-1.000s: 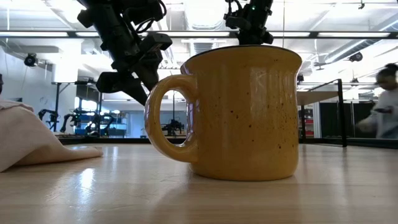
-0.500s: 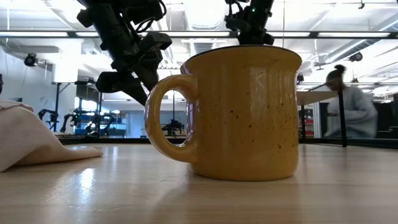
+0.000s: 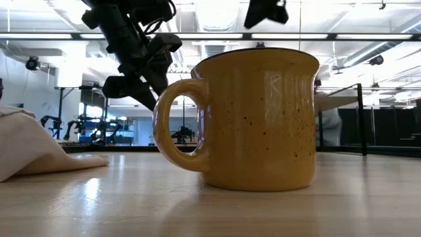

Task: Stack small to large cups/mugs on shelf
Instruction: Put the brown mug on the shelf

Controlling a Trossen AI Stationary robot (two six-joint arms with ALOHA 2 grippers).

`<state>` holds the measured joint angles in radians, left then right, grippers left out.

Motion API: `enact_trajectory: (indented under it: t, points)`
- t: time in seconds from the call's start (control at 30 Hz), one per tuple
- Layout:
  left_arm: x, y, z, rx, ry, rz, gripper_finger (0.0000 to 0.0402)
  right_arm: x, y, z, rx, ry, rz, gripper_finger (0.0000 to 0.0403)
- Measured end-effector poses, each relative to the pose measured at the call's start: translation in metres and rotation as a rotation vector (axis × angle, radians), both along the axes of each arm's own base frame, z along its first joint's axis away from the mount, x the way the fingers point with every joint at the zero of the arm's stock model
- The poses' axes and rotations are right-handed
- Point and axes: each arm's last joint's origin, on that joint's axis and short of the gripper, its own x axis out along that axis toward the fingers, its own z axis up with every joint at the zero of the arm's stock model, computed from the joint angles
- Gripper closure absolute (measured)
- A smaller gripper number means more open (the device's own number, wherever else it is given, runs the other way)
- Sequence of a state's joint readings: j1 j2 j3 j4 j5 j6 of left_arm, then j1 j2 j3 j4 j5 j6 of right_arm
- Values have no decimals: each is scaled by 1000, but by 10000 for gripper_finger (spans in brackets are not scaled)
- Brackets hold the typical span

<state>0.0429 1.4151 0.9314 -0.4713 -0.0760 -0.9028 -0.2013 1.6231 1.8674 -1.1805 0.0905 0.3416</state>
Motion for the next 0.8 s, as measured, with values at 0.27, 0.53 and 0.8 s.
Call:
enact_trajectory:
  t: [0.27,0.53,0.8]
  points:
    - [5,0,3,14,-57,-22,262,-14,56,-4,187,92,-24,304]
    - [5,-1,4,17,-63,-28,262,-12,108,-30,200,178,-100,233]
    - [5,-13,2,18,-55,-72,262,-9,132,-68,242,261,-286,231]
